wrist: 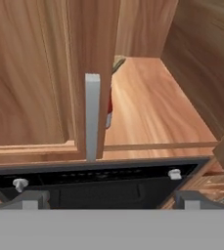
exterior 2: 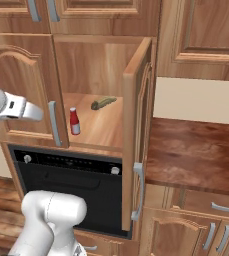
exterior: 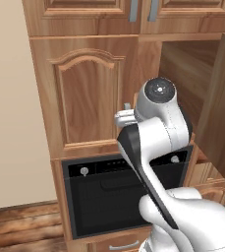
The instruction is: The dining table condiment station is running low on ketchup. Refill the condiment station by opening the cabinet and taking the ketchup from the cabinet and placing it on the dining table.
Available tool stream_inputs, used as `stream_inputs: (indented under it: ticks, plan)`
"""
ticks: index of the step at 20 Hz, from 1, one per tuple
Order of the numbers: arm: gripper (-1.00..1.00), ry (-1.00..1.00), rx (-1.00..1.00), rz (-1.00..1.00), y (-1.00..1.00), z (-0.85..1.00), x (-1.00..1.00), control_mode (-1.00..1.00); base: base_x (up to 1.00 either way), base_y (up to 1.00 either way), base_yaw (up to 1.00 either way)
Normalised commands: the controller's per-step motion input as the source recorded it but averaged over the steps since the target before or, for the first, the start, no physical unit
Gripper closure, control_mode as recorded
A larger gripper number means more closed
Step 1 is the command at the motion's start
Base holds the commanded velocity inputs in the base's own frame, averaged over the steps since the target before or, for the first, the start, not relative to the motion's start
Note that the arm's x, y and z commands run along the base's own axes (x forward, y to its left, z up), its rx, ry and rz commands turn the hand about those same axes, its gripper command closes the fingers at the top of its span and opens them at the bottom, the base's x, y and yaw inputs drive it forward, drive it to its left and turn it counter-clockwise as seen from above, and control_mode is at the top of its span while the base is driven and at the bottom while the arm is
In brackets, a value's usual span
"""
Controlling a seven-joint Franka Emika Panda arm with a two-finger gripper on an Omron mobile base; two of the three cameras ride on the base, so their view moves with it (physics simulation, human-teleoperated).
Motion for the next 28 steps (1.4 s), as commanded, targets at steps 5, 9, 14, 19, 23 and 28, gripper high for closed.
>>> stream_inputs:
  ticks: [5,9,14,19,23,28]
  plan:
    - [-1.00,-0.01,0.00,0.01,0.00,-0.11,0.21,-1.00,0.00,0.00,0.00]
    - [-1.00,-0.03,0.00,0.02,0.00,-0.19,0.33,-1.00,0.00,0.00,0.00]
    - [-1.00,-0.04,0.00,0.06,0.00,-0.23,0.37,-1.00,0.00,0.00,0.00]
    - [-1.00,-0.01,0.00,0.06,0.00,-0.20,0.34,-1.00,0.00,0.00,0.00]
    - [-1.00,0.00,0.00,0.06,0.00,-0.19,0.39,-1.00,0.00,0.00,0.00]
    - [-1.00,0.00,0.00,0.05,0.00,-0.17,0.41,-1.00,0.00,0.00,0.00]
